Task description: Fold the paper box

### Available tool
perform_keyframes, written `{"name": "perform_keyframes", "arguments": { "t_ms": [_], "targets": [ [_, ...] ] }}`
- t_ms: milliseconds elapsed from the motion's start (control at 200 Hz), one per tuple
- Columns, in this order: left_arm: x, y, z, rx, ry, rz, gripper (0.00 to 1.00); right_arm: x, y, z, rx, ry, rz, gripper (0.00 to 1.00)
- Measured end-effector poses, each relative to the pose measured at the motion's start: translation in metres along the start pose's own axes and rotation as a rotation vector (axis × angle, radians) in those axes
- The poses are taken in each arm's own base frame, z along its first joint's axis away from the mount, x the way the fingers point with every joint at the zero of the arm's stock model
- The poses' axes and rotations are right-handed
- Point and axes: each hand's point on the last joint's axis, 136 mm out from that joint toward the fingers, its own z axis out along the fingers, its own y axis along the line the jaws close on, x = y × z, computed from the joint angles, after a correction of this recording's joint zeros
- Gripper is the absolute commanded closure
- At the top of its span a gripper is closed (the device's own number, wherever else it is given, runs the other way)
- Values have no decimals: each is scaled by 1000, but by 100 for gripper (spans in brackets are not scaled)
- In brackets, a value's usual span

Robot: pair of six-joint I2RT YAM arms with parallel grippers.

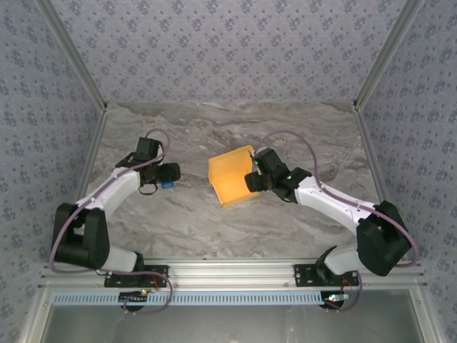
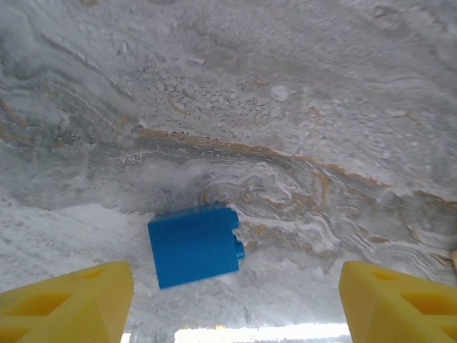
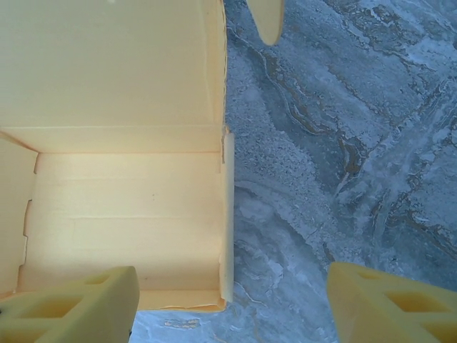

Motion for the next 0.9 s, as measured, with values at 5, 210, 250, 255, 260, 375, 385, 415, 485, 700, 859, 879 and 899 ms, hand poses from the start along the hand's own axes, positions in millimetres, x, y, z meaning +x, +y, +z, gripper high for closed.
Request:
{"name": "perform_keyframes", "arguments": {
  "t_ms": [5,210,250,255,260,375,385,415,485,700,859,879,899],
  "targets": [
    [0,0,1,0,0,-2,23,0,0,0,0,-1,0,28],
    [7,10,29,-51,46,-30,23,7,-1,2,1,4,-4,27],
    [9,11,34,-59,56,-32,24,7,-1,2,1,4,-4,27],
    [10,12,35,-61,58,-33,24,7,-1,2,0,4,-4,27],
    [10,12,35,-62,60,-33,24,7,-1,2,0,3,-4,27],
    [16,16,44,-81,82,-39,28,4,-1,2,-1,-5,-3,27],
    [16,16,44,-81,83,-40,28,4,-1,2,-2,-6,-3,27],
    [17,16,46,-83,86,-40,30,4,-1,2,-1,-7,-5,27],
    [18,16,50,-85,93,-45,34,3,0,2,-2,-9,-8,27],
    [20,14,55,-83,100,-45,49,4,0,2,-2,-8,-9,27],
    [18,12,56,-80,87,-38,56,4,-1,2,-1,-8,-9,27],
    [17,12,55,-82,84,-36,56,4,-1,2,-1,-8,-9,27],
    [17,11,55,-83,82,-35,56,4,-1,2,-1,-7,-9,27]
  ]
}}
